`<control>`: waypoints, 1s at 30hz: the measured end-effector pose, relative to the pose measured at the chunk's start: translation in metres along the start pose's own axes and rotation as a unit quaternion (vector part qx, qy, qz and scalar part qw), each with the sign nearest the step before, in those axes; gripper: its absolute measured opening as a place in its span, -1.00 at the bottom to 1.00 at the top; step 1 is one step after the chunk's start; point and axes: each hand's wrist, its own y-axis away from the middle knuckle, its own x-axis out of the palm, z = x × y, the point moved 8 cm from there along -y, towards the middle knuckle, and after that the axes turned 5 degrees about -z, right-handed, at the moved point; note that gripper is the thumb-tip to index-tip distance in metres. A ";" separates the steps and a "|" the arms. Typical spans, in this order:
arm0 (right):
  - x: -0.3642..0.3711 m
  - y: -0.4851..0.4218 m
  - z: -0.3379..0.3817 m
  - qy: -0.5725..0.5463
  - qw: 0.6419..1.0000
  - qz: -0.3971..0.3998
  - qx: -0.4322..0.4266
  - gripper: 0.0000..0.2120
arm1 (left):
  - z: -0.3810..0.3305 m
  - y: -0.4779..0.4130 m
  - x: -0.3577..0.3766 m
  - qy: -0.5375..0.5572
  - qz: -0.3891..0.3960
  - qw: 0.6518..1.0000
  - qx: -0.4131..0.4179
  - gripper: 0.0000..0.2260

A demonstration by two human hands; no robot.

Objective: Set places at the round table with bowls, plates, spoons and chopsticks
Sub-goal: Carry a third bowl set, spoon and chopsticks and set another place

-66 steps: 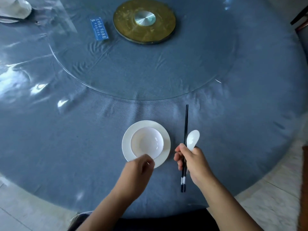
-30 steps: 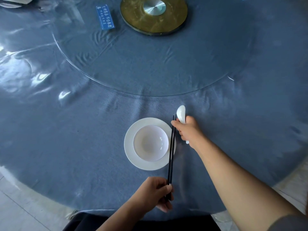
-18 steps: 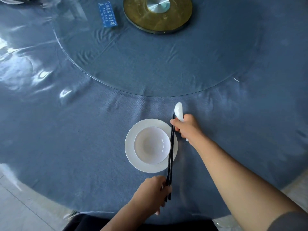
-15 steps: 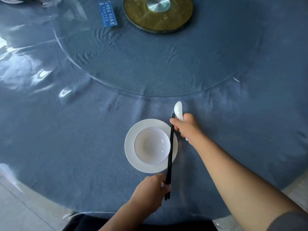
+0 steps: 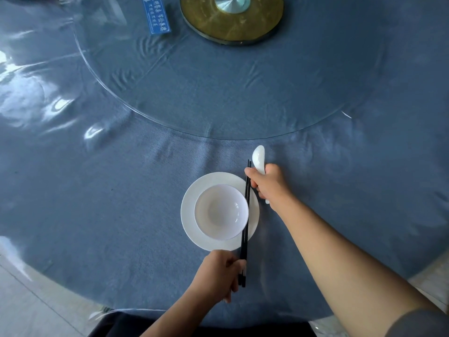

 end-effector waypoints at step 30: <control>-0.030 0.096 0.031 0.125 0.971 0.162 -0.123 -0.67 | -0.004 0.003 -0.154 -0.012 -0.288 0.955 0.062 -0.95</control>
